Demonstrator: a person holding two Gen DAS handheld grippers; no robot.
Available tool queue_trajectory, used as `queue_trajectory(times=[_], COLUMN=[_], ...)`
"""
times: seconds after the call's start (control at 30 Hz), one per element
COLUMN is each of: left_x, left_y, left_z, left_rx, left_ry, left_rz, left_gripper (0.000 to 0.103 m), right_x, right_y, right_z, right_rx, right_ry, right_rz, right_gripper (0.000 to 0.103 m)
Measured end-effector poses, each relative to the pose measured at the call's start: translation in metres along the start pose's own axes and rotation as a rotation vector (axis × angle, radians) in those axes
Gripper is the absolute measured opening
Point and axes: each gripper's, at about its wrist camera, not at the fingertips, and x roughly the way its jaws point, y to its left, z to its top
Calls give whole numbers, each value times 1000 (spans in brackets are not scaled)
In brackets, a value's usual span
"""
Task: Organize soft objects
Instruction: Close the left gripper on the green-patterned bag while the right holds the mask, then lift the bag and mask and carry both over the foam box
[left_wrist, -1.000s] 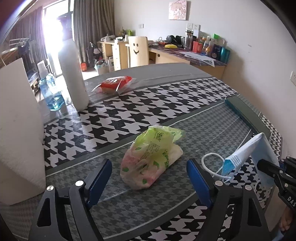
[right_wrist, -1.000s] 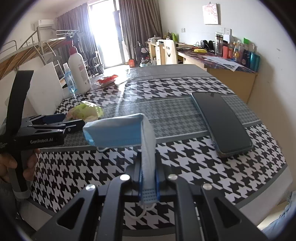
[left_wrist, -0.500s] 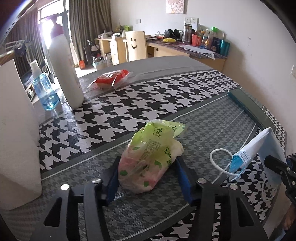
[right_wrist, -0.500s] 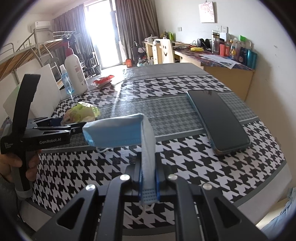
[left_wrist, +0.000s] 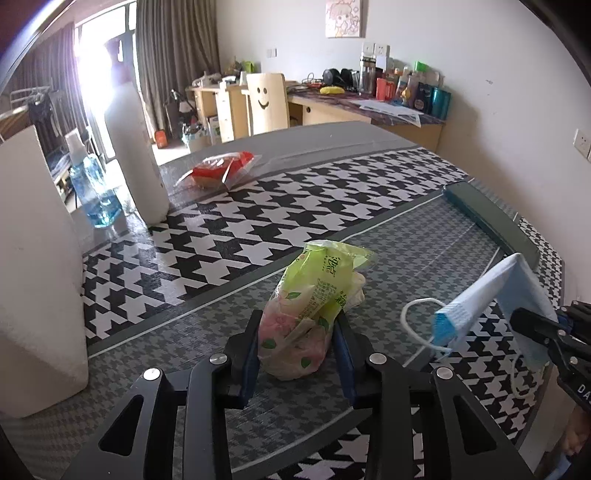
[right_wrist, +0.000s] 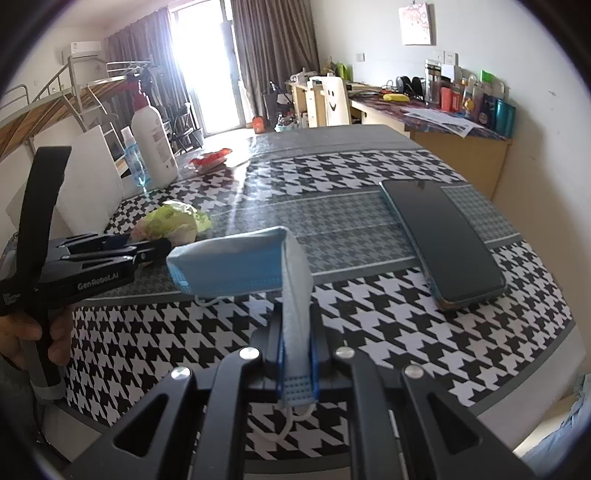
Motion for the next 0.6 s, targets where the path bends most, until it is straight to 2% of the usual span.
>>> queue_trajectory(times=[0.3, 0.6], left_x=[-38, -90], left_y=[10, 25], left_z=[2, 0], left_rx=[-35, -44], left_ry=[-66, -177], left_rz=[-8, -1], left_gripper=[37, 37], right_x=[-6, -17], right_y=[11, 21], right_z=[4, 14], right_rx=[-5, 10], right_ry=[-24, -66], right_rz=[29, 52], right_gripper=[14, 14])
